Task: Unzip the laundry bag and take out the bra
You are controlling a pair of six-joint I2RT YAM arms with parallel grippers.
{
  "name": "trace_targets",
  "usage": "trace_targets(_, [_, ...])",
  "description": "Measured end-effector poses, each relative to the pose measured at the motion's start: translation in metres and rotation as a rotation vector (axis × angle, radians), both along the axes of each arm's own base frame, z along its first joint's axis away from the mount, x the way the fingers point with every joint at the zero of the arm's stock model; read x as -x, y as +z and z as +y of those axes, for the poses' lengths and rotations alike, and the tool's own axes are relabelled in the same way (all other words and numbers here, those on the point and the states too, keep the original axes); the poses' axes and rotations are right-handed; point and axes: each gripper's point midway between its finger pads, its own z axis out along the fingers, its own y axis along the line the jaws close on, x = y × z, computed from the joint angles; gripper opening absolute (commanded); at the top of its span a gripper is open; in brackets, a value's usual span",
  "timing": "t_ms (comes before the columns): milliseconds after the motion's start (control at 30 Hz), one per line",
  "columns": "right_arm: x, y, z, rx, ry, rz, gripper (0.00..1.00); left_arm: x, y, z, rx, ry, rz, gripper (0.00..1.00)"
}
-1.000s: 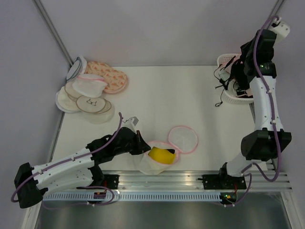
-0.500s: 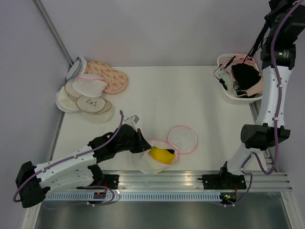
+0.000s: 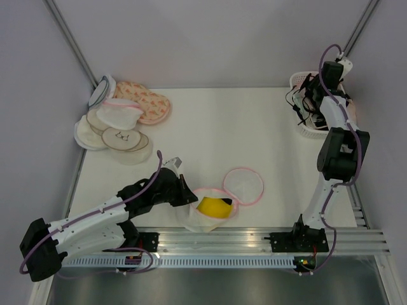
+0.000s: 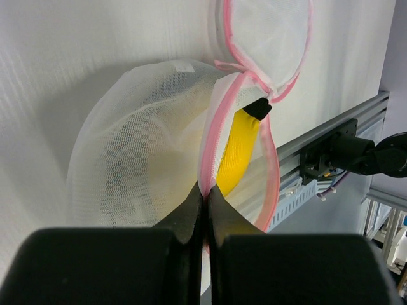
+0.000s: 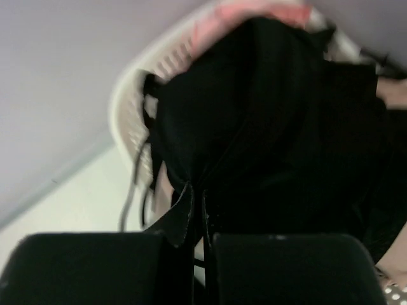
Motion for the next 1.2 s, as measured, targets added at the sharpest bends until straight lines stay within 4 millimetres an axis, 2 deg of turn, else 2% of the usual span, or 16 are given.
trace_targets(67, [0.001, -0.045, 0.002, -0.024, 0.008, 0.080, 0.00, 0.001, -0.002, 0.001, 0.002, -0.001, 0.004, 0.02])
trace_targets(167, [0.004, -0.080, 0.004, -0.043, 0.013, 0.146, 0.00, 0.002, -0.005, 0.002, 0.008, -0.002, 0.006, 0.02])
trace_targets(367, [0.007, -0.085, -0.001, -0.043, -0.028, 0.153, 0.00, 0.002, -0.010, 0.003, 0.018, -0.001, 0.005, 0.02])
trace_targets(400, [0.009, -0.086, -0.002, -0.043, -0.043, 0.157, 0.07, 0.003, -0.011, 0.003, 0.020, -0.003, 0.005, 0.02])
trace_targets(433, [0.010, -0.086, -0.003, -0.043, -0.056, 0.160, 0.21, 0.003, -0.012, 0.004, 0.022, -0.004, 0.005, 0.02])
trace_targets(467, [0.011, -0.085, -0.003, -0.046, -0.067, 0.159, 0.55, 0.004, -0.012, 0.004, 0.023, -0.004, 0.004, 0.02])
trace_targets(500, [0.013, -0.083, -0.003, -0.045, -0.073, 0.160, 0.68, 0.004, -0.011, 0.004, 0.026, -0.005, 0.003, 0.02])
trace_targets(567, [0.019, -0.074, -0.003, -0.043, -0.086, 0.154, 0.98, 0.005, -0.008, 0.003, 0.039, -0.010, -0.003, 0.02])
trace_targets(667, [0.034, -0.038, 0.001, -0.018, -0.086, 0.111, 0.98, 0.004, 0.000, 0.002, 0.066, -0.013, -0.022, 0.02])
trace_targets(733, [0.043, 0.005, 0.005, 0.000, -0.085, 0.033, 0.98, 0.004, 0.004, 0.001, 0.080, -0.014, -0.032, 0.02])
trace_targets(800, [0.053, 0.062, 0.015, 0.021, -0.066, -0.080, 0.98, 0.004, 0.006, 0.002, 0.086, -0.013, -0.036, 0.02])
trace_targets(900, [0.075, 0.135, 0.042, 0.041, -0.010, -0.220, 0.98, 0.003, 0.007, 0.002, 0.089, -0.011, -0.039, 0.02])
trace_targets(1000, [0.101, 0.174, 0.084, 0.049, 0.075, -0.294, 0.98, 0.003, 0.008, 0.002, 0.092, -0.010, -0.042, 0.02])
trace_targets(1033, [0.113, 0.174, 0.106, 0.044, 0.120, -0.299, 0.98, 0.003, 0.008, 0.002, 0.094, -0.010, -0.044, 0.02])
trace_targets(1100, [0.142, 0.152, 0.161, 0.021, 0.255, -0.260, 0.98, 0.003, 0.010, 0.002, 0.100, -0.008, -0.050, 0.02])
trace_targets(1200, [0.193, 0.091, 0.243, -0.025, 0.494, -0.151, 0.98, 0.004, 0.010, 0.004, 0.107, -0.008, -0.056, 0.02])
